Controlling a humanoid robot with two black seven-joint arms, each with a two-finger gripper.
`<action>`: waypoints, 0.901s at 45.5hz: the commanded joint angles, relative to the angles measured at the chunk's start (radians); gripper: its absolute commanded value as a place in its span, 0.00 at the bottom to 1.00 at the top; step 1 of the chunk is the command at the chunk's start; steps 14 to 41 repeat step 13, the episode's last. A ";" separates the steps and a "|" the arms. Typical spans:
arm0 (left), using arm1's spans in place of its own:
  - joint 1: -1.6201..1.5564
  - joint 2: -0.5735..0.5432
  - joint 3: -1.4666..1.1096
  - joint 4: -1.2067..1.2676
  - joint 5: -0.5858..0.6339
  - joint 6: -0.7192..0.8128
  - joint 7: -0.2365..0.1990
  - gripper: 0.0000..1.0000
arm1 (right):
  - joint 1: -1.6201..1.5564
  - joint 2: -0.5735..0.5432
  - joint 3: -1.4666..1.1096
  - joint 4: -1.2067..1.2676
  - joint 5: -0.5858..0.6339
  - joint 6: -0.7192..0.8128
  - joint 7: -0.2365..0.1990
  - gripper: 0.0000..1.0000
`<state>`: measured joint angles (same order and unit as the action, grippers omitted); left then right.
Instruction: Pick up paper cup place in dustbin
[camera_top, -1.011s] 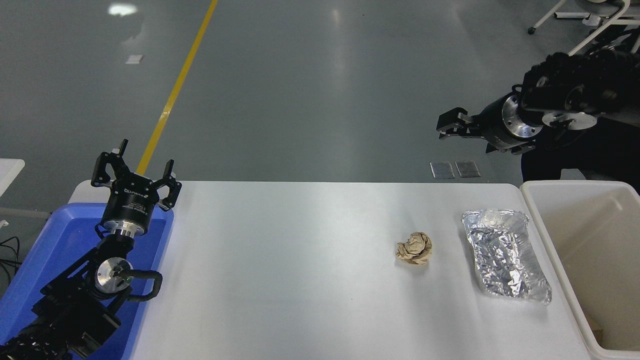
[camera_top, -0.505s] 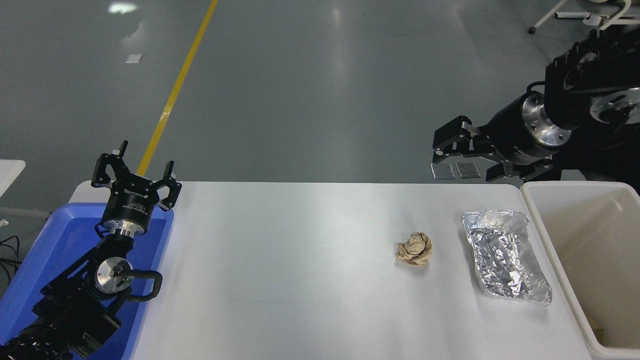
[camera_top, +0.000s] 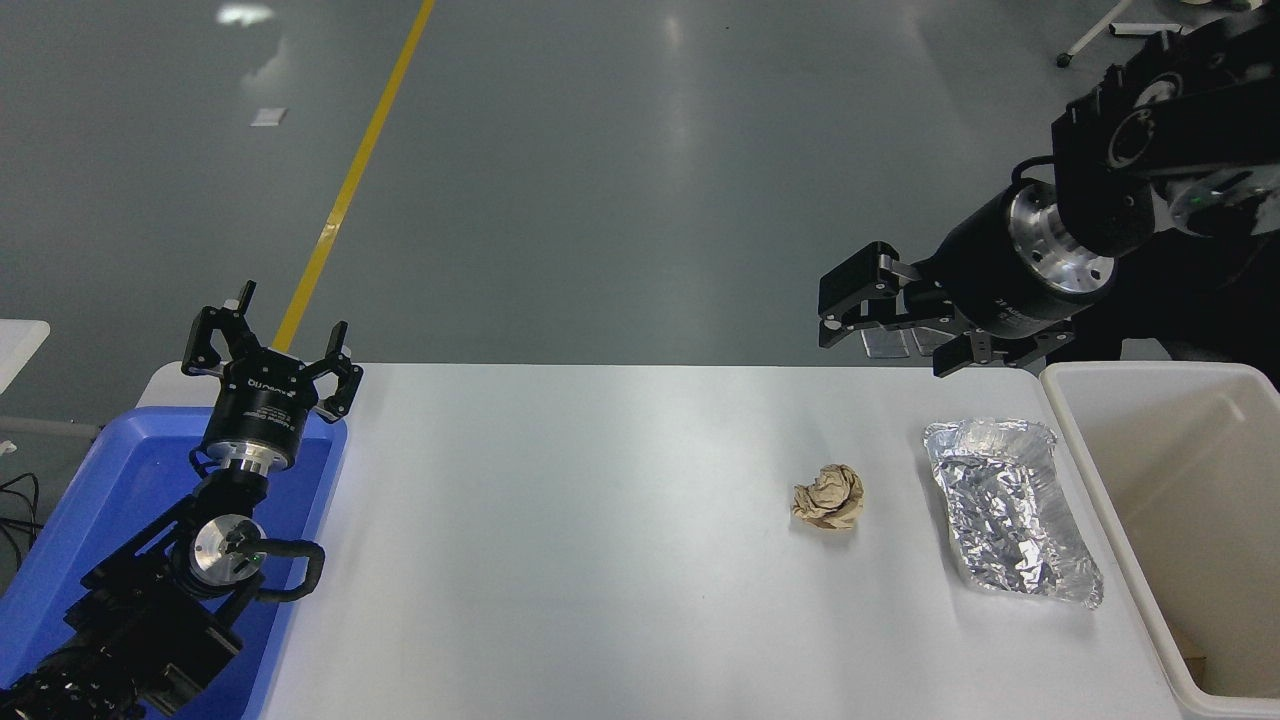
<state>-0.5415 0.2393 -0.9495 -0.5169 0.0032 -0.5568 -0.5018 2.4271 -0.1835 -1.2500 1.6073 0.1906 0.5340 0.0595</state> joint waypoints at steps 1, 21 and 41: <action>0.000 0.000 0.000 0.000 0.000 0.000 0.000 0.98 | -0.008 0.053 0.037 0.002 0.000 0.006 0.000 1.00; 0.000 0.000 0.000 0.000 0.000 0.000 0.000 0.98 | -0.055 0.070 0.034 -0.006 -0.016 0.006 0.000 1.00; 0.000 0.000 0.000 0.000 0.000 0.000 0.000 0.98 | -0.055 0.070 0.034 -0.006 -0.016 0.006 0.000 1.00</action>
